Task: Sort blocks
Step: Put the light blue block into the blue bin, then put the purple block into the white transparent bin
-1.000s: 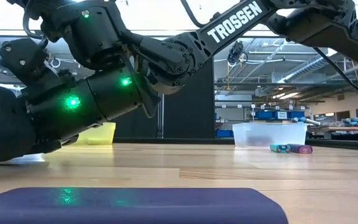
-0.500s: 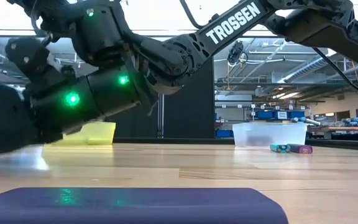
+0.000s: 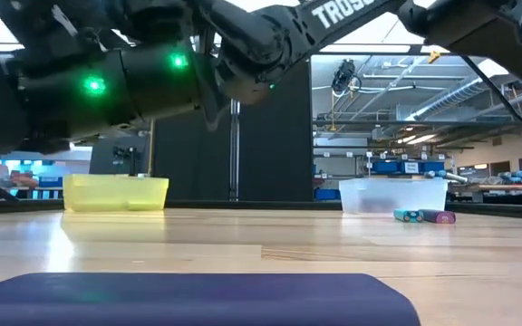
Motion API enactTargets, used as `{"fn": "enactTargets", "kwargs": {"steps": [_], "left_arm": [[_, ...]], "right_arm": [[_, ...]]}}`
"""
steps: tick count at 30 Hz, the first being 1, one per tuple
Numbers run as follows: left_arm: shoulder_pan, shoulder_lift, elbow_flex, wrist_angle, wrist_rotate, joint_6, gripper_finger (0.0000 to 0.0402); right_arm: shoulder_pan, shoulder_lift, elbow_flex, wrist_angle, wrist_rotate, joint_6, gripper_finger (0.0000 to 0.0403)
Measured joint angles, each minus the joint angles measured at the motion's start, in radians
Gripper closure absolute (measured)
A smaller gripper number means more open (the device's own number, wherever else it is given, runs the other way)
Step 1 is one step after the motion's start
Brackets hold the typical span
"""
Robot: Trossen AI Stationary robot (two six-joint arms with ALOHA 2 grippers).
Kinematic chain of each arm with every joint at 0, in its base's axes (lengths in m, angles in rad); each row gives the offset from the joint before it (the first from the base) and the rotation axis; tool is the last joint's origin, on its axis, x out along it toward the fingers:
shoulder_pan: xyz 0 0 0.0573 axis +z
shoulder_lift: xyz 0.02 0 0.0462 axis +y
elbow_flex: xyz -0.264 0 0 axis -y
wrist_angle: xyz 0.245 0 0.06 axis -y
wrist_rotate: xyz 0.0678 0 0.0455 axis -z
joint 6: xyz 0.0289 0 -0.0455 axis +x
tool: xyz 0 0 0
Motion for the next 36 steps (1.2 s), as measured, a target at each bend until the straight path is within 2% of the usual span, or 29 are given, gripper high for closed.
{"fn": "enactTargets", "kwargs": {"steps": [12, 17, 26, 33, 36], "left_arm": [[0.0, 0.0, 0.0, 0.015, 0.0, 0.004, 0.0145], [0.0, 0.0, 0.0, 0.017, 0.0, 0.004, 0.0145], [0.0, 0.0, 0.0, 0.024, 0.0, 0.003, 0.0145], [0.0, 0.0, 0.0, 0.032, 0.0, 0.004, 0.0145], [0.0, 0.0, 0.0, 0.033, 0.0, 0.004, 0.0145]], "right_arm": [[0.078, -0.008, 0.129, -0.162, 0.003, -0.198, 0.0281], [0.095, -0.008, 0.146, -0.179, 0.003, -0.266, 0.0281], [0.099, -0.007, 0.145, -0.199, -0.051, -0.254, 0.028], [0.1, -0.007, 0.145, -0.216, -0.054, -0.22, 0.019], [0.101, -0.007, 0.145, -0.213, -0.043, -0.227, 0.0169]]}}
